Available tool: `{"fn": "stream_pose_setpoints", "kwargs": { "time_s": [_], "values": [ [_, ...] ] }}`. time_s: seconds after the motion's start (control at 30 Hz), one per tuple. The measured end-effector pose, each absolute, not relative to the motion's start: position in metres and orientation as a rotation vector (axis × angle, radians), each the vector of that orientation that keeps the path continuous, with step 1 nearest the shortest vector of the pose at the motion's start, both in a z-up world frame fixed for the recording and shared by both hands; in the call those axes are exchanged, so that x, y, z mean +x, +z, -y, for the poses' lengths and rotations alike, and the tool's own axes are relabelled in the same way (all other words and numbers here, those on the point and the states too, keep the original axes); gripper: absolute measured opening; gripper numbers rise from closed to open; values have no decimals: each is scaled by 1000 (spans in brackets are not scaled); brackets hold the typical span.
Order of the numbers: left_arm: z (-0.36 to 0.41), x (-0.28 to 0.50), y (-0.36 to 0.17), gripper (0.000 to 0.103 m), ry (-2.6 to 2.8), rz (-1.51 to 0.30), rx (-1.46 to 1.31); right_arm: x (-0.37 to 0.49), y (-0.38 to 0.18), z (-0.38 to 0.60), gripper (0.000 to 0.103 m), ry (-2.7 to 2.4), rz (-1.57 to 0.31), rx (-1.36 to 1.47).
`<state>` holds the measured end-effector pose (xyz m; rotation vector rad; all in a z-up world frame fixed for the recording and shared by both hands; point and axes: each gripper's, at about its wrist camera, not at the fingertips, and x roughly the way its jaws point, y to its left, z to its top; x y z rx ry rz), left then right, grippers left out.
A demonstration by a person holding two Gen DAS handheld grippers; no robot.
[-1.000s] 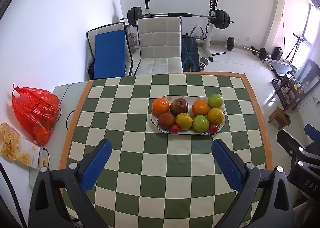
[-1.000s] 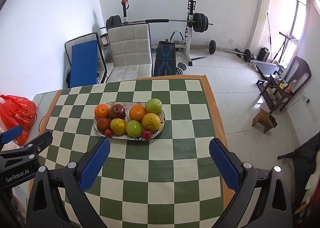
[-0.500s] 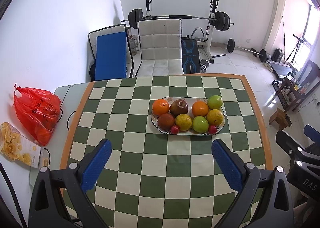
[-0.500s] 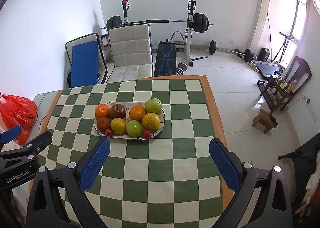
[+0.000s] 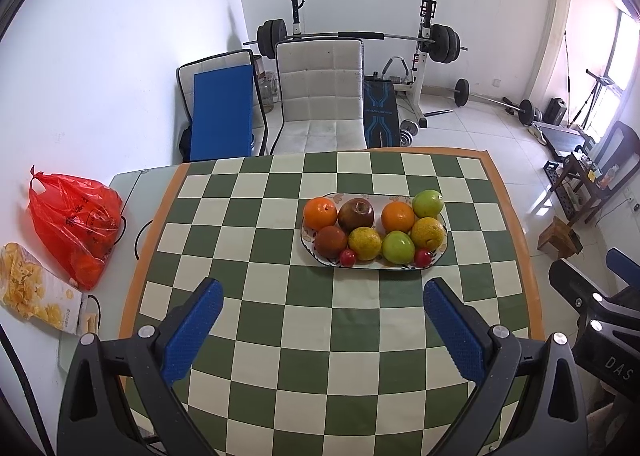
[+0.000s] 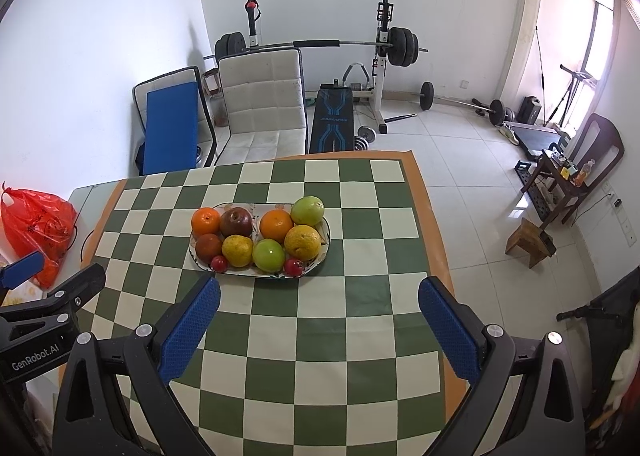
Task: Organize fruits
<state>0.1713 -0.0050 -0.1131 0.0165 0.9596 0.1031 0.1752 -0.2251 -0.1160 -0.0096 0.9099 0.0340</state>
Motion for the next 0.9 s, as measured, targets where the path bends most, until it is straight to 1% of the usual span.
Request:
{"fn": "stream_pose_setpoints", "kwargs": {
  "time_s": [0.7,0.9],
  "values": [
    [7,167,-112,103,108,-951,16,173,-110,225,101,45,-904,-6],
    [8,165,-100,103,111,-926,17,174,-110,223,101,44,-902,-10]
  ]
}}
